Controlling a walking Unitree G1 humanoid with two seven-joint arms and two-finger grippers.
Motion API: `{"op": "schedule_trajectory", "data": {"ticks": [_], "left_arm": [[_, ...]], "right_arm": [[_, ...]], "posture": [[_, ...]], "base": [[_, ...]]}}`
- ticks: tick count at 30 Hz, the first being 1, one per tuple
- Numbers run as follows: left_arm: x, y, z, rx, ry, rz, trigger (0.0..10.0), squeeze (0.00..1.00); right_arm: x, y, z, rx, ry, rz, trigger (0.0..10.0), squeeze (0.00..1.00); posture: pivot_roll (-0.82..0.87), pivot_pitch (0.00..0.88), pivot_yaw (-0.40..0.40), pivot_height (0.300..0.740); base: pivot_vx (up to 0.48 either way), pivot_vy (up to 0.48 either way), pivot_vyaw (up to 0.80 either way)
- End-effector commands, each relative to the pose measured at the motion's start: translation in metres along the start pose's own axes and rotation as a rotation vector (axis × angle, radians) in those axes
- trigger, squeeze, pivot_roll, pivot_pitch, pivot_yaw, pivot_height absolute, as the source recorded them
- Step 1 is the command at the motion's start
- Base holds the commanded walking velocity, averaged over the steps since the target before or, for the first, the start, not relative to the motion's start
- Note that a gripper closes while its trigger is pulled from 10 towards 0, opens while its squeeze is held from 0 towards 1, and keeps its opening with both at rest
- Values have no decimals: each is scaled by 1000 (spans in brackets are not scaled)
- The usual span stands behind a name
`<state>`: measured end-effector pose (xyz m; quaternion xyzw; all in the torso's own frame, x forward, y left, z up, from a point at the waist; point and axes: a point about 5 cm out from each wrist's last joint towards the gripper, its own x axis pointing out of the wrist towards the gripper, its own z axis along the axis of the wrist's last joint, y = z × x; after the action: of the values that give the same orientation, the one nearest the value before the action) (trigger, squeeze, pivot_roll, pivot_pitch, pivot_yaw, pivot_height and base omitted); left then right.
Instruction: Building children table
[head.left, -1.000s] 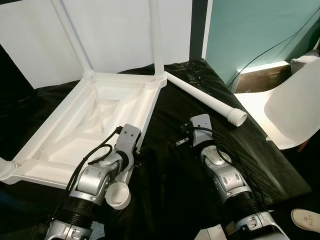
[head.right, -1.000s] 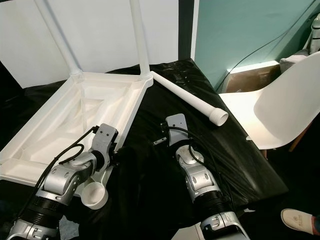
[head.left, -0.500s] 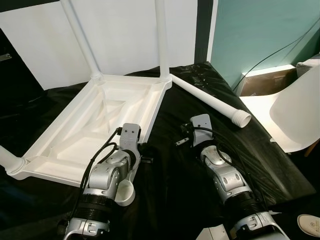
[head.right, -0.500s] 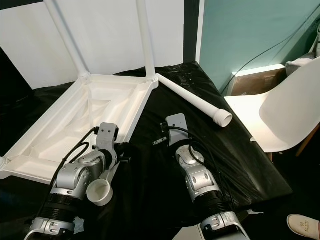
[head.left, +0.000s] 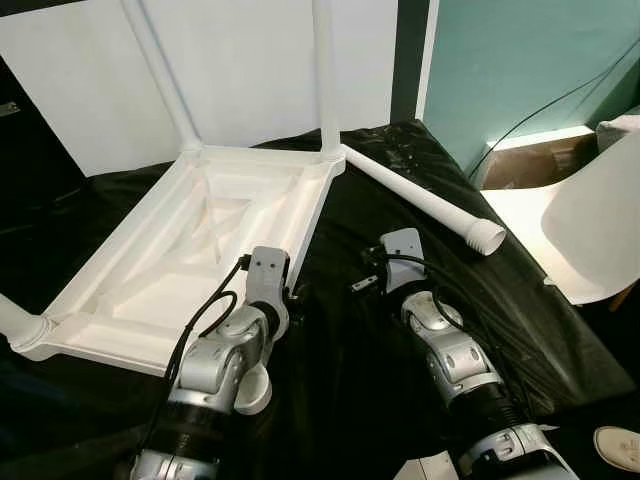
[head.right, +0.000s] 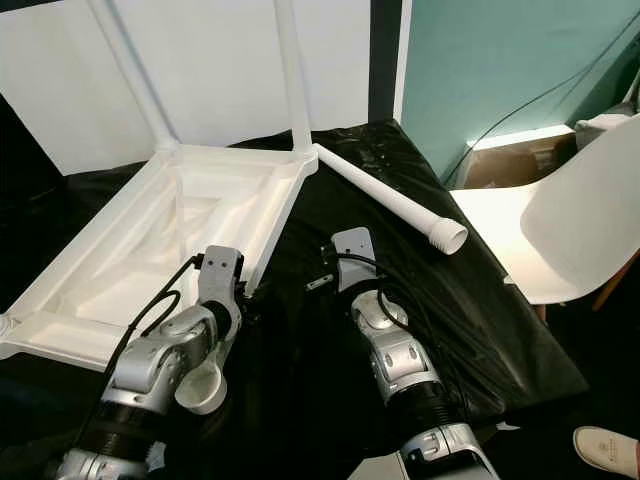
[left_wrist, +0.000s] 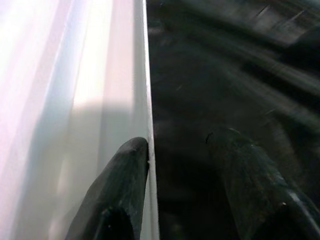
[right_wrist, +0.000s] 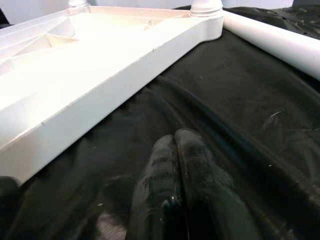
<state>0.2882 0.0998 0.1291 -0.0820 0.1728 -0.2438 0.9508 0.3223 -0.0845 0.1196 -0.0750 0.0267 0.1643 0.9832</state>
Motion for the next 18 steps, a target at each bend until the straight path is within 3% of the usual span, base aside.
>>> {"op": "schedule_trajectory", "data": {"ticks": [1, 10, 12, 18], "left_arm": [[-8, -33, 13, 12, -54, -464, 10000, 0], [-21, -26, 28, 57, -100, -533, 10000, 0], [-21, -13, 29, 128, -80, -474, 10000, 0], [-22, 9, 23, 227, -3, -392, 10000, 0]], "right_arm": [[1, 3, 0, 3, 1, 6, 10000, 0], [1, 3, -1, 2, 4, 6, 10000, 0], [1, 3, -1, 4, 4, 6, 10000, 0], [2, 5, -1, 5, 2, 10, 10000, 0]], "posture": [[-10, 0, 77, 740], [-11, 0, 78, 740], [-7, 0, 79, 740], [-6, 0, 79, 740]], "base": [[0, 0, 0], [0, 0, 0], [0, 0, 0], [0, 0, 0]]}}
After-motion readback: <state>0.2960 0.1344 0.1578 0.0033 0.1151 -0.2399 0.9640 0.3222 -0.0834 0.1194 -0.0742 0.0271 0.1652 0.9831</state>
